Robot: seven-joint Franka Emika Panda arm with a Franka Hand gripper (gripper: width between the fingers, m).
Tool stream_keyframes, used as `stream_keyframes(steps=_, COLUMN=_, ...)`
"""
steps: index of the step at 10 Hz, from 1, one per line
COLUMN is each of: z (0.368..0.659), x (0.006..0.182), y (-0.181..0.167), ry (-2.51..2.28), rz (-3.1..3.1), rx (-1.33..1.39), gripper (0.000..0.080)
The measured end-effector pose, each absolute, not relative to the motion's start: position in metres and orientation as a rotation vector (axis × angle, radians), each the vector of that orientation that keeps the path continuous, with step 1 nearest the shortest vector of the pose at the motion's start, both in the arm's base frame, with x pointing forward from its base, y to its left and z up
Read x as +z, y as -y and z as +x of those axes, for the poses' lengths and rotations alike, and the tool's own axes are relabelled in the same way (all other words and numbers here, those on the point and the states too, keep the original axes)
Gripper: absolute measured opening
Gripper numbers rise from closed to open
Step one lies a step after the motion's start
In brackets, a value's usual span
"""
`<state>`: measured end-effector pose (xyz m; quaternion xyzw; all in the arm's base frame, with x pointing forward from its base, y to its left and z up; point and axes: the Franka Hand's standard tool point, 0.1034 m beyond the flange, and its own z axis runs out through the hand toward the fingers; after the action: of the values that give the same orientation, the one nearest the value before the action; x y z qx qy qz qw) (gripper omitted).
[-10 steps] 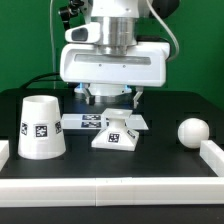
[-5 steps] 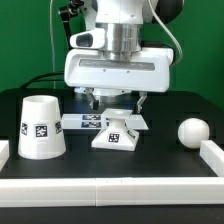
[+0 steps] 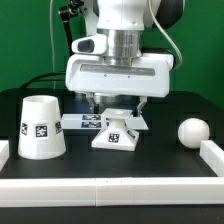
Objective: Assemble lamp
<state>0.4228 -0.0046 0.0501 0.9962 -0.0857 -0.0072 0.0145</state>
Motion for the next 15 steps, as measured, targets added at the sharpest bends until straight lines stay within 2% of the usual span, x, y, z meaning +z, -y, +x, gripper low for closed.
stream_keyframes(steps=3, z=0.420, x=0.041, y=0.001, ry=0.246, rz=3.095, rx=-0.033, gripper=0.0687)
stream_keyframes(steps=4, z=0.420, x=0.042, y=0.001, ry=0.245, rz=3.095, rx=-0.033, gripper=0.0530)
stream_keyframes(steps=11, z=0.423, x=0.042, y=0.000, ry=0.202, rz=3.097, rx=-0.029, gripper=0.0533)
stream_keyframes(steps=15, z=0.476, x=0.042, y=-0.018, ry=0.029, rz=3.101, rx=0.066, gripper=0.0534)
